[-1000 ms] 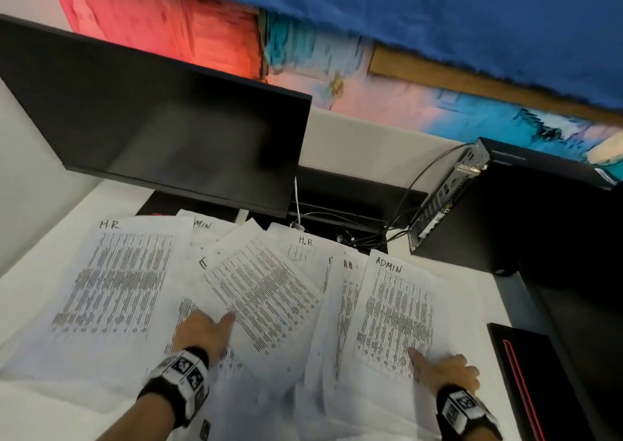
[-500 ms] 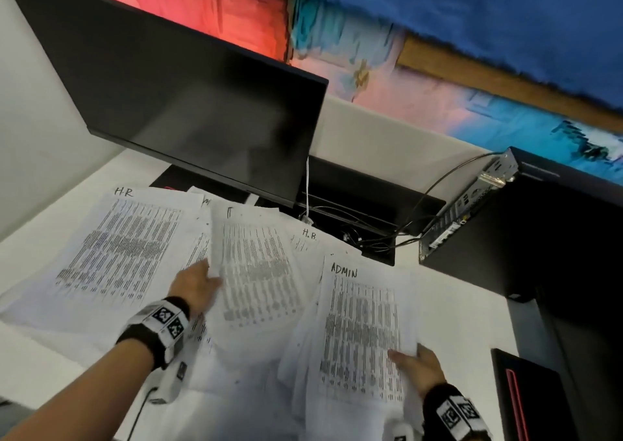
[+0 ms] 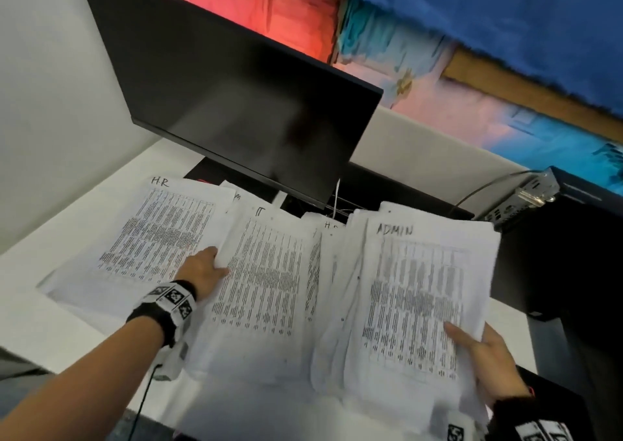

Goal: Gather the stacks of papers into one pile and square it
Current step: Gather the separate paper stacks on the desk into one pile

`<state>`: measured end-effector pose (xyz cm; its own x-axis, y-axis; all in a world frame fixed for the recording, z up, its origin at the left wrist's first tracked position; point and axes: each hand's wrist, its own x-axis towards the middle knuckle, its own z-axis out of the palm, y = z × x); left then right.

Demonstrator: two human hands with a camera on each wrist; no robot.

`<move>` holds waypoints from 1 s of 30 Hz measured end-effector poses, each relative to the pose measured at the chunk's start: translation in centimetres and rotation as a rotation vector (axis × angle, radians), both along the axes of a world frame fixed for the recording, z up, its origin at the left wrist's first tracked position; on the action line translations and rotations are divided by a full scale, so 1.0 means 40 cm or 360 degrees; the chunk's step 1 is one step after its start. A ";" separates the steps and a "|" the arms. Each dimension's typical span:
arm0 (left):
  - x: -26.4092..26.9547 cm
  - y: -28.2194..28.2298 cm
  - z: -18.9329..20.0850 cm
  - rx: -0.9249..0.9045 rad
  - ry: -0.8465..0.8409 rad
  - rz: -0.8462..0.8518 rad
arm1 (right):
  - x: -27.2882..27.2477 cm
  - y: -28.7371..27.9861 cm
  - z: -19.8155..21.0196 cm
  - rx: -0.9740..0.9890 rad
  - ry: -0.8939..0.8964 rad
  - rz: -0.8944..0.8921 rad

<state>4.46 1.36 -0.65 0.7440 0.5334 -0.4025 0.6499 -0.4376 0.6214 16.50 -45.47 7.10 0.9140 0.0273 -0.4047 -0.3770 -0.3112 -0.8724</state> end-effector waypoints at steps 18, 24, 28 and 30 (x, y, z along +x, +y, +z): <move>0.043 -0.095 -0.022 -0.0293 -0.0017 -0.0166 | -0.122 0.125 -0.216 -0.0105 0.0459 -0.0241; 0.037 -0.071 -0.040 -0.0288 0.0023 -0.0079 | -0.128 0.150 -0.174 -0.0301 0.0234 -0.0195; 0.041 -0.060 -0.037 -0.0293 0.0049 -0.0140 | -0.120 0.144 -0.036 -0.0179 -0.0043 -0.0094; 0.045 -0.056 -0.033 -0.0295 0.0074 -0.0128 | -0.112 0.130 0.022 0.0004 -0.0043 -0.0142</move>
<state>6.25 -0.89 -1.95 0.7596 0.3864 -0.5231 0.6472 -0.3702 0.6664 12.03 -40.28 7.97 0.9235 -0.0540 -0.3798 -0.3794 -0.2754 -0.8833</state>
